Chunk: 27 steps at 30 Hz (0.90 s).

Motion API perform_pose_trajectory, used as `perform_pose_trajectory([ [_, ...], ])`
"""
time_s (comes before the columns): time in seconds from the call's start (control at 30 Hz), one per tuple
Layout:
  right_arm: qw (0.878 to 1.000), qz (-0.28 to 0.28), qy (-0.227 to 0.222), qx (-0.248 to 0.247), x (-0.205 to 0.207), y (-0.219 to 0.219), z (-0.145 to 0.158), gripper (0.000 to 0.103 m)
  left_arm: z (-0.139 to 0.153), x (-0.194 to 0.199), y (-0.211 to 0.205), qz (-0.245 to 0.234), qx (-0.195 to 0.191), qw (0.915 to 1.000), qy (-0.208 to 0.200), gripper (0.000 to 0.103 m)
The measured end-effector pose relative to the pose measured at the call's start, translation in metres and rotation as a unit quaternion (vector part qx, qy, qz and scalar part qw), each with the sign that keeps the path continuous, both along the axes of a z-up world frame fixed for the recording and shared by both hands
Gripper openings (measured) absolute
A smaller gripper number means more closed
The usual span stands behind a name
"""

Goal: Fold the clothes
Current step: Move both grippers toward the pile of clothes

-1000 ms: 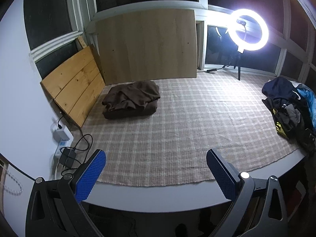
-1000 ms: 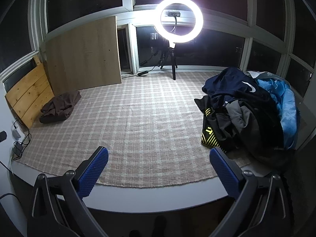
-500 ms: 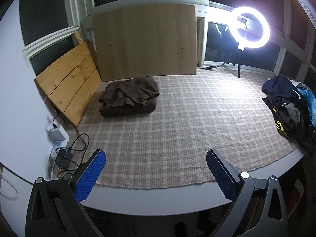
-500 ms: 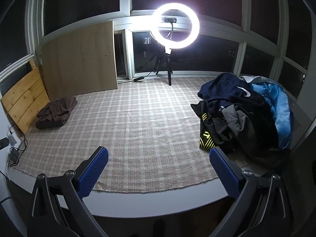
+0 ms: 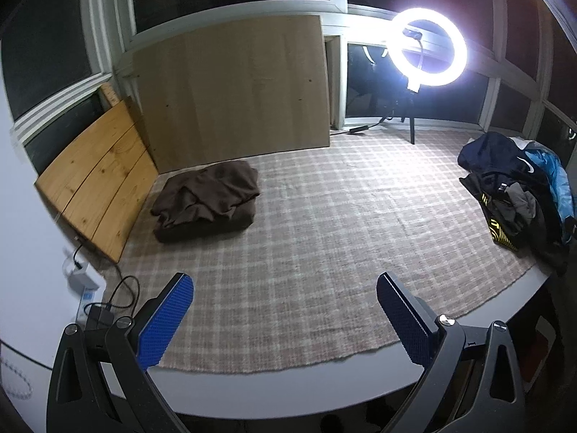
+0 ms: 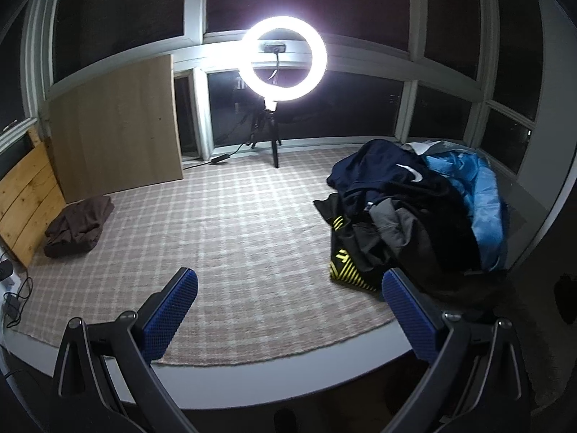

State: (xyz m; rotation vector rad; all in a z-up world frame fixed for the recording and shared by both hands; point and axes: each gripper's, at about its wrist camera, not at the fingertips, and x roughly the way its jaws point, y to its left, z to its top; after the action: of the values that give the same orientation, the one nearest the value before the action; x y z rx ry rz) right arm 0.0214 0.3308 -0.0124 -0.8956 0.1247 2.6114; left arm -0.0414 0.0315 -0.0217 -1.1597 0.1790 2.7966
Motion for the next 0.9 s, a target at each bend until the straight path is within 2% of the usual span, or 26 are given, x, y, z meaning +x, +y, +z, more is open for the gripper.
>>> perform_pose_trajectory([
  [0.47,1.000,-0.024,-0.006,-0.017,-0.025,0.093,-0.009,0.103,0.013,-0.052,0.088,-0.014,-0.017,0.9997,0.008,0.102],
  [0.7,1.000,-0.024,-0.010,-0.017,-0.046,0.163,-0.011,0.103,0.021,-0.084,0.139,-0.002,-0.011,0.9999,0.011,0.102],
  [0.9,0.998,-0.044,-0.003,-0.045,-0.048,0.241,-0.018,0.103,0.026,-0.104,0.182,-0.002,-0.009,0.9999,0.011,0.102],
])
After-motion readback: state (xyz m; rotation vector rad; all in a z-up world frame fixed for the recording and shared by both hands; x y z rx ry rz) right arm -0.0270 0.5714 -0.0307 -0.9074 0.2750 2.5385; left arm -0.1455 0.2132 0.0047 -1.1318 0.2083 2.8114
